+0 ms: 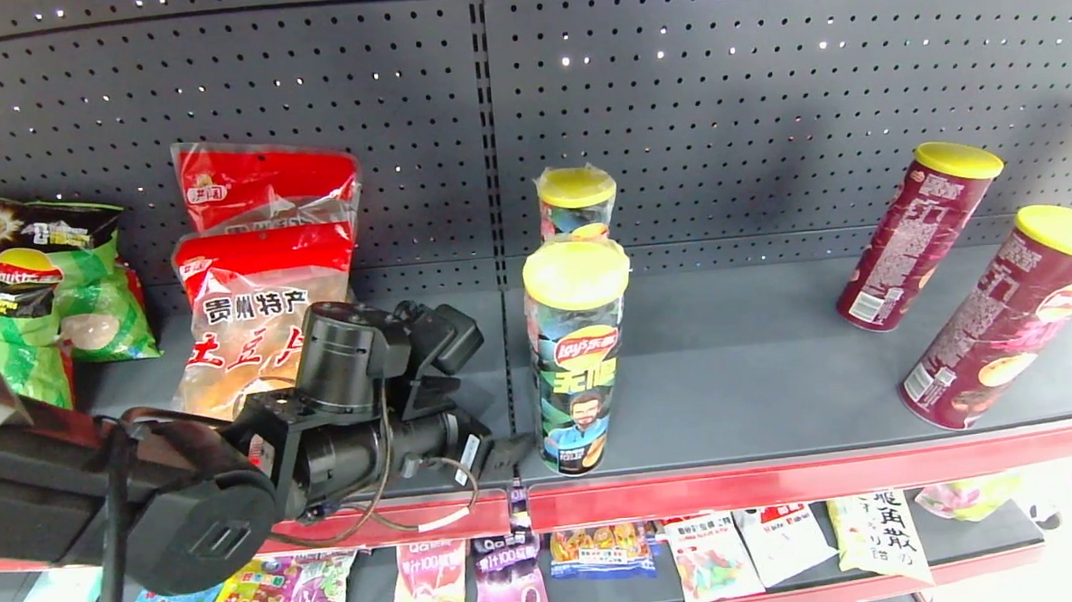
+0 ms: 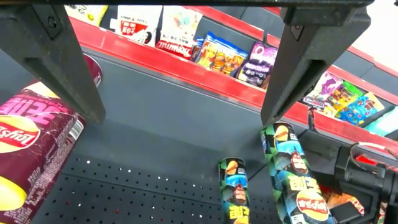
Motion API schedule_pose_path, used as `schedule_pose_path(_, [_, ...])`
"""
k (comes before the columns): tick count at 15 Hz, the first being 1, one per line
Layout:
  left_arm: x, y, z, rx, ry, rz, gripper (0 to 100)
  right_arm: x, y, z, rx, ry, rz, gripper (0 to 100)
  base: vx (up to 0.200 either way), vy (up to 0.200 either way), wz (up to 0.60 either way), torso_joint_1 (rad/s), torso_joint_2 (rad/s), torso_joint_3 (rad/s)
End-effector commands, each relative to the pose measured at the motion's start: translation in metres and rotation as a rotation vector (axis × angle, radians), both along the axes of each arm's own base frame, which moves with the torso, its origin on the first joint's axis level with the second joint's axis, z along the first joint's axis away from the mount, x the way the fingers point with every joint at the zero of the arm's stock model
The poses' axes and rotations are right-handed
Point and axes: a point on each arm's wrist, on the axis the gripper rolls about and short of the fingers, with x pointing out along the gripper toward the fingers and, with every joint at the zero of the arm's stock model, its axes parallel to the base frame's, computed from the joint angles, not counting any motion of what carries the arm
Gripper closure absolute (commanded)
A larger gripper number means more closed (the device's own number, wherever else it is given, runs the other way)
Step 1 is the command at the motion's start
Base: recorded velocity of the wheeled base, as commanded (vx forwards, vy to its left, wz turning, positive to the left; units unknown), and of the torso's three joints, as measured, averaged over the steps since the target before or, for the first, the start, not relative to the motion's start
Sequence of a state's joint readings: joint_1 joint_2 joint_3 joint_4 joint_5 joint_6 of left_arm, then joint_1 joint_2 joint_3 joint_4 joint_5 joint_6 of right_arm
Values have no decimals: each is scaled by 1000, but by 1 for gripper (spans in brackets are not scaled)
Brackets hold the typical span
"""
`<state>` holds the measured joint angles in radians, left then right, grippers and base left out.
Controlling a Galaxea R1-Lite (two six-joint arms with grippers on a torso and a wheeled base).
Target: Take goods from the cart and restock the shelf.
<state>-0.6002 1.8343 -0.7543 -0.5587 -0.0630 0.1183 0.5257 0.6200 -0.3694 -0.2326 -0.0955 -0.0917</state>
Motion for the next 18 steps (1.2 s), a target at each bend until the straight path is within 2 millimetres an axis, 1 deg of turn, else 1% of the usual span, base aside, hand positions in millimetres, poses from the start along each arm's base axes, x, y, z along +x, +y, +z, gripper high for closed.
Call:
schedule_pose_path(1, [5, -3, -1, -3, -3, 1, 0, 1, 0, 0, -2, 3, 1, 0, 0, 0, 0, 0, 0, 0])
schedule_pose_path(11, [12, -8, -2, -4, -6, 1, 0, 1, 1, -2, -6, 9, 1, 0, 0, 0, 0, 0, 0, 0])
schedule_pose_path(13, [8, -5, -3, 0, -2, 5, 0, 1, 0, -8, -14, 24, -4, 0, 0, 0, 0, 0, 0, 0])
schedule_pose_path(14, [7, -2, 0, -2, -8, 12, 0, 1, 0, -10, -17, 28, -13, 0, 0, 0, 0, 0, 0, 0])
schedule_pose_path(15, [4, 4, 5, -8, -16, 23, 0, -2, -2, -16, -19, 34, -31, 0, 0, 0, 0, 0, 0, 0])
schedule_pose_path(16, [0, 7, 7, -11, -20, 26, 0, -4, -4, -21, -20, 35, -39, 0, 0, 0, 0, 0, 0, 0])
schedule_pose_path(18, [-15, 19, 15, -20, -32, 33, 0, -13, -10, -32, -26, 44, -77, 0, 0, 0, 0, 0, 0, 0])
